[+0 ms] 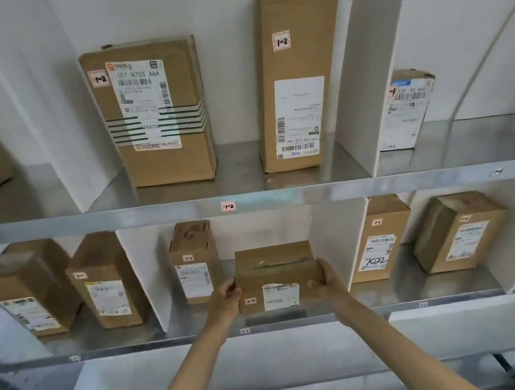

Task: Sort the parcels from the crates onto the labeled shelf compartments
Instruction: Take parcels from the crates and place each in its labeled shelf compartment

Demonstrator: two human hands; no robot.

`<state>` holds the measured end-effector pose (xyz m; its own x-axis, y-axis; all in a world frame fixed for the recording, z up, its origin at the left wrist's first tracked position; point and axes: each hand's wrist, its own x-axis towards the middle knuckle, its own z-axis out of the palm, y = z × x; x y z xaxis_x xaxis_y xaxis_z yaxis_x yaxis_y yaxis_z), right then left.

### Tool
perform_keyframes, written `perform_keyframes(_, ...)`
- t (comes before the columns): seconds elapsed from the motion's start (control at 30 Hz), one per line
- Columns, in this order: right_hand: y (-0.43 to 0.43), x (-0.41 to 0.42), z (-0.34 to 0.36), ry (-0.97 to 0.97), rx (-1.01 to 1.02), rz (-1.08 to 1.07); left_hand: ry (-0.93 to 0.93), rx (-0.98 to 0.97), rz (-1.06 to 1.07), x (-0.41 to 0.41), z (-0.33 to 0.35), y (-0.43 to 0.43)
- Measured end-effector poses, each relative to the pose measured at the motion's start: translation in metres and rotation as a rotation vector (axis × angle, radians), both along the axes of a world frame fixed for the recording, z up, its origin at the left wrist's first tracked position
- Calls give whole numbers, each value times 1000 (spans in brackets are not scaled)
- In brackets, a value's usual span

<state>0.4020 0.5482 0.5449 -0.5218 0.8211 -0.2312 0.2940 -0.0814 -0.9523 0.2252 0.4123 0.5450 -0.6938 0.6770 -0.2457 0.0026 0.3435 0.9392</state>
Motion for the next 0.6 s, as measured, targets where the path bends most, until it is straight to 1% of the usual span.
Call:
perform_keyframes(0.13, 15, -18, -30, -81, -25, -17, -37, -82, -44, -18, -28, 18)
perform_keyframes(0.27, 25, -29, -57, -149, -22, 21, -17, -134, -52, -30, -53, 29)
perform_keyframes(0.4, 33, -36, -70, -212, -44, -10, 22, -204, -57, -39, -70, 42)
perform_keyframes(0.53, 30, -39, -81, -305, 30, -31, -7, -207, -87, -43, -80, 46)
perform_keyframes(0.6, 29, -41, -86, -336, 62, -44, 21, -200, -72, -43, -86, 47)
